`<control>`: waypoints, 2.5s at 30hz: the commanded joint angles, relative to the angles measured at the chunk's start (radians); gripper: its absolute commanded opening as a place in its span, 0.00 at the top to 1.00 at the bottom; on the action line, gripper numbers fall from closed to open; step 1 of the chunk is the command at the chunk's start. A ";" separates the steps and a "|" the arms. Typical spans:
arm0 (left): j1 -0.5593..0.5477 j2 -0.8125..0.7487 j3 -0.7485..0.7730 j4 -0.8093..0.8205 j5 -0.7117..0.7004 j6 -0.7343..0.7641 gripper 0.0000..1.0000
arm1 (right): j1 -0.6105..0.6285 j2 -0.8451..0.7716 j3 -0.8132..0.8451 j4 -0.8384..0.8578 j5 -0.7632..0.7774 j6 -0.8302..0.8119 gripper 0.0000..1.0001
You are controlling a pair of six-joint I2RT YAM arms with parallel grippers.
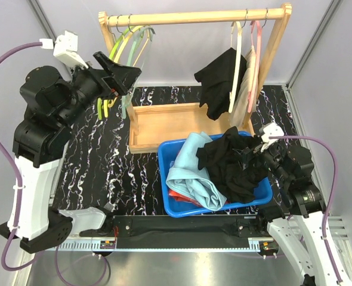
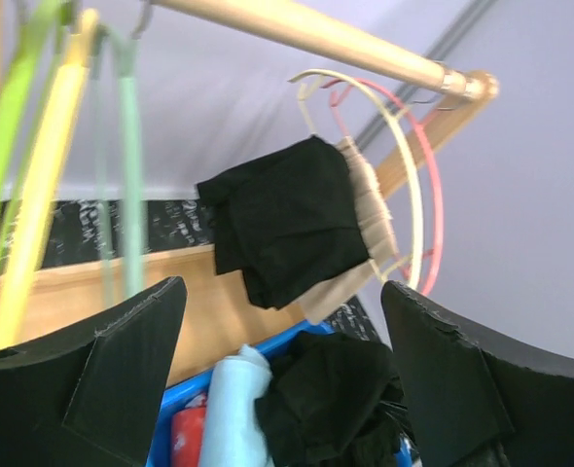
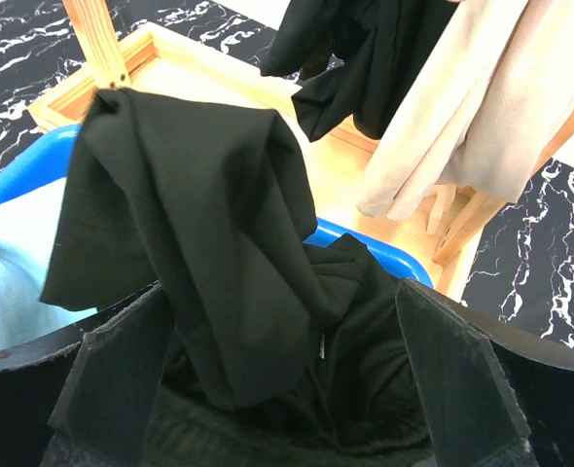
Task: Remove the trousers from the hanger
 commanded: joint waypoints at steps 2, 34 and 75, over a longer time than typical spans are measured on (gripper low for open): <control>-0.038 0.027 -0.029 0.156 0.166 -0.012 0.12 | -0.011 -0.032 0.044 -0.006 -0.012 0.031 0.00; -0.394 0.659 0.362 0.354 -0.044 -0.002 0.14 | -0.095 -0.106 0.090 -0.138 -0.158 0.046 0.00; -0.445 0.630 0.399 0.486 -0.522 0.512 1.00 | -0.141 -0.069 0.253 -0.124 -0.224 0.052 0.00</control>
